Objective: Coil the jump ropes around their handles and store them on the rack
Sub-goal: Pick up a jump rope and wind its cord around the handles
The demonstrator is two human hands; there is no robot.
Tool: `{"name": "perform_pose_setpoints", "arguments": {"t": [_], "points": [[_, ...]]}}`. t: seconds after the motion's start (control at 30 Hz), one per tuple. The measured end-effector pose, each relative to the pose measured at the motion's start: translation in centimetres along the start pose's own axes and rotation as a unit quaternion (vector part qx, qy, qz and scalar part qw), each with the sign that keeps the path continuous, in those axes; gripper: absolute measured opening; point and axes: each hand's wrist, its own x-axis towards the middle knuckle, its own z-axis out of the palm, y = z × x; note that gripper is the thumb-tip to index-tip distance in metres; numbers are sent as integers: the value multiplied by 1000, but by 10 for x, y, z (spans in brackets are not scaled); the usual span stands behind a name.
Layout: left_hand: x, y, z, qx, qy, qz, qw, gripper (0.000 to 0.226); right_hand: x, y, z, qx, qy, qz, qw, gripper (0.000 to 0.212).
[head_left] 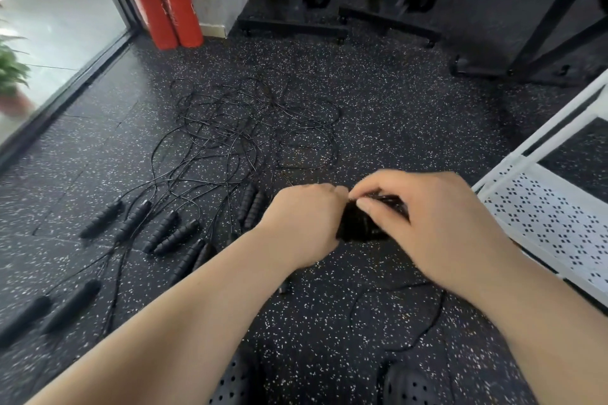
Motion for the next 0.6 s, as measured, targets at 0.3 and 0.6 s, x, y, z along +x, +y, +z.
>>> {"name": "perform_pose_setpoints", "arguments": {"t": [0.3, 0.6], "points": [[-8, 19, -19, -102, 64, 142, 982, 46, 15, 63, -7, 294, -60, 121, 946, 28], [-14, 22, -32, -235, -10, 106, 966, 67, 15, 71, 1, 491, -120, 207, 838, 28]]}}
